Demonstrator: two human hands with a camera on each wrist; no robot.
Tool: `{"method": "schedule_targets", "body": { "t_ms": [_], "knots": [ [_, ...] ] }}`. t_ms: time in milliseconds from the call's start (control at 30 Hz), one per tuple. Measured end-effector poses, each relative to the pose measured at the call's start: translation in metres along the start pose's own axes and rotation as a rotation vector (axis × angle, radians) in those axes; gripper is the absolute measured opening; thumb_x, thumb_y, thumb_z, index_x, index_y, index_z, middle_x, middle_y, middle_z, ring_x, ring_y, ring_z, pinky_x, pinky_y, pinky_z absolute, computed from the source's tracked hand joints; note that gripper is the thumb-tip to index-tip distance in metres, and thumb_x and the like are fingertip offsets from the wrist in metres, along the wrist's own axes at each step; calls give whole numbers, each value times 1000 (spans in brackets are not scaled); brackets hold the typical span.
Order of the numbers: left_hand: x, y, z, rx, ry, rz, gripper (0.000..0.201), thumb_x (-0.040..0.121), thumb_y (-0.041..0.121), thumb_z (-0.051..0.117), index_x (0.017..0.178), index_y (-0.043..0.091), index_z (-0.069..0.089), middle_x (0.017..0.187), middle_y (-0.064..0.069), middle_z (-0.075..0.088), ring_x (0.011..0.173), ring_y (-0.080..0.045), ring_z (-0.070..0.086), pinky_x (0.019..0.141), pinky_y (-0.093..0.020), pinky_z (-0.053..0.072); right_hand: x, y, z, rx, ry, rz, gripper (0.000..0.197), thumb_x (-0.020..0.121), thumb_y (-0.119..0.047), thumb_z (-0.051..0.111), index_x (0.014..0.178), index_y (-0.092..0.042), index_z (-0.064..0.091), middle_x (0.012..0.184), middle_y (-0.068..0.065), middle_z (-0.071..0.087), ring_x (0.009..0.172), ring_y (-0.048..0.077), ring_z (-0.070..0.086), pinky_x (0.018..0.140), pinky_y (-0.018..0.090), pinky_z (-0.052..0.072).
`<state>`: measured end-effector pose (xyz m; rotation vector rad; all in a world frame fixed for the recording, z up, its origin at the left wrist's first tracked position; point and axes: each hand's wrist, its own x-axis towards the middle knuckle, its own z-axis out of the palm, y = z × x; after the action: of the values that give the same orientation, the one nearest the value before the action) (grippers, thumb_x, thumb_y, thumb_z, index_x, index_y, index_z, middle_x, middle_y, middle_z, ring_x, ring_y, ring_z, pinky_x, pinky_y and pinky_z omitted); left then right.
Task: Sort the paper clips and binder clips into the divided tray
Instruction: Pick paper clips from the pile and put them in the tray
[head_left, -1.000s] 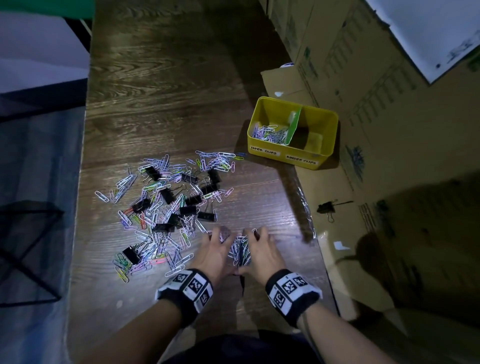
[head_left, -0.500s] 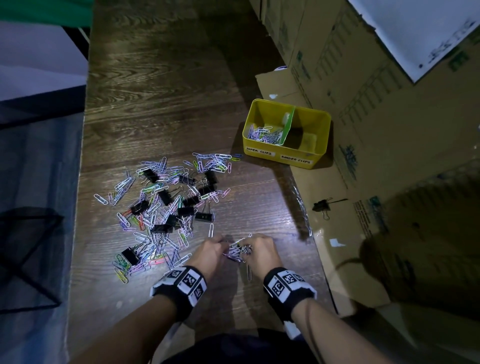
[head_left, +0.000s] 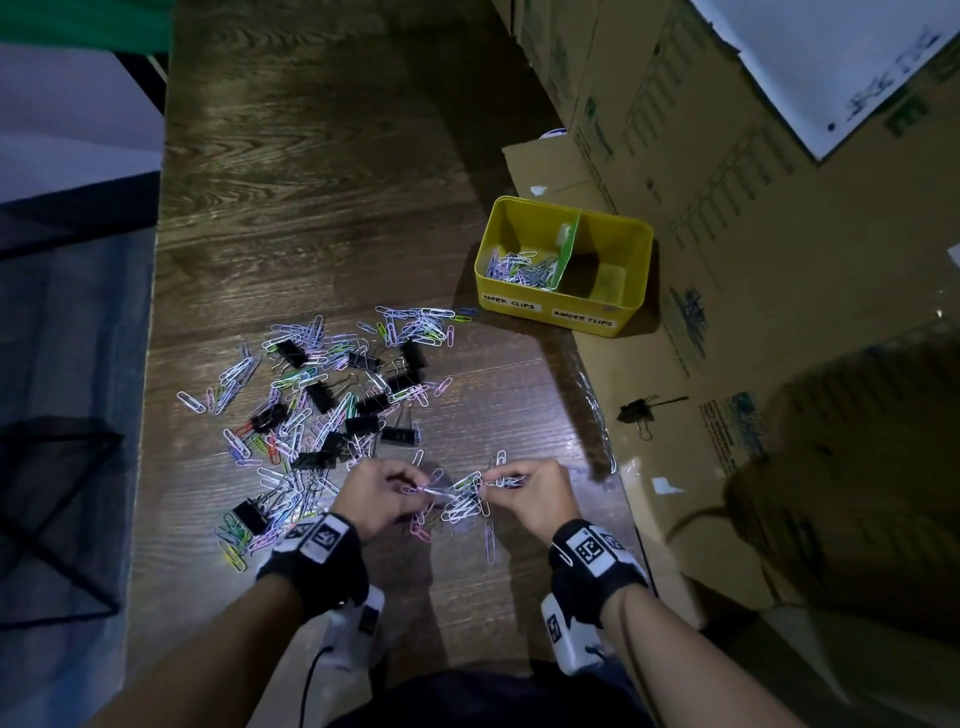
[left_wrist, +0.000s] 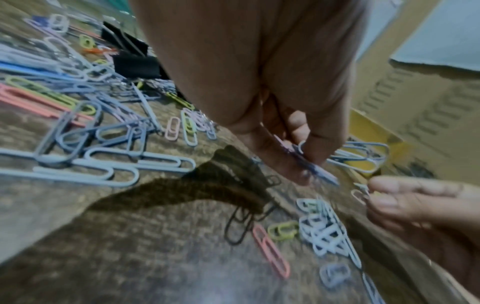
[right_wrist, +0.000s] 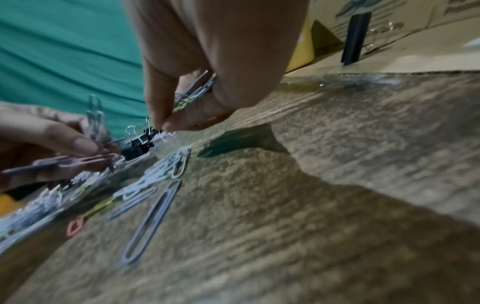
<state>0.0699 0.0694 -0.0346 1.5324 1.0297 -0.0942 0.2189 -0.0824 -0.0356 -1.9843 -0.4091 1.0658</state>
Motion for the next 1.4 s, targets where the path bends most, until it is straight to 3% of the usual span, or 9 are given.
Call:
{"method": "schedule_targets", "body": {
  "t_ms": [133,267,400,500,633,767,967,1200,1400],
  "knots": [
    [-5,22,-16,-241,-72,-2,18,62,-10,75,71,3,67,71,-6,74,60,-14,67,59,-21,52,4,-9,-12,105,5,-18,17,65,-13,86,75,-23,76,83,-5,74,81,9,69,83,20,52],
    [2,62,-30,-368,-160,25,30,41,10,89,65,9,71,74,-11,72,61,-19,65,60,-29,55,1,-34,-27,336,28,-48,21,66,4,80,73,-15,74,67,-12,72,65,0,66,68,14,52],
    [20,127,-36,-454,-260,153,45,30,28,94,65,11,69,67,-3,70,58,-12,63,57,-22,52,-1,-65,-49,395,82,-162,18,66,0,82,74,-15,75,78,-5,74,77,2,68,78,16,52],
    [36,185,-32,-533,-337,280,30,39,17,89,59,14,68,62,0,67,57,-10,63,57,-19,53,0,-89,-67,438,122,-240,16,66,1,81,76,-10,74,82,-1,73,81,6,68,80,22,54],
    [82,244,-20,-483,-238,309,24,68,-12,65,62,11,62,59,1,66,56,-8,62,56,-18,52,14,-116,-87,451,180,-346,18,66,2,81,76,-11,75,80,-1,74,78,10,68,78,26,54],
    [137,264,5,-223,-40,244,19,69,-10,70,67,7,62,68,-7,65,54,-12,61,56,-23,54,36,-148,-104,410,200,-419,19,67,3,80,78,-9,74,74,-9,72,73,3,66,74,16,51],
    [172,250,22,782,-18,328,18,81,18,65,98,15,70,82,-2,62,79,-19,58,69,-26,42,104,-185,-123,86,233,-359,21,68,-15,83,88,-16,75,90,-5,72,87,8,66,82,22,53],
    [150,222,4,466,202,495,18,86,15,59,98,18,72,97,-2,71,88,-14,64,89,-26,49,185,-204,-115,-554,125,-239,18,81,-14,72,99,-14,69,107,2,64,93,13,57,85,21,44],
    [104,177,-11,460,218,550,14,84,10,62,92,14,73,91,3,66,82,-11,60,80,-17,44,184,-203,-96,-987,-48,-240,26,89,-23,62,112,-16,68,118,13,63,97,29,62,84,37,54]
  ]
}}
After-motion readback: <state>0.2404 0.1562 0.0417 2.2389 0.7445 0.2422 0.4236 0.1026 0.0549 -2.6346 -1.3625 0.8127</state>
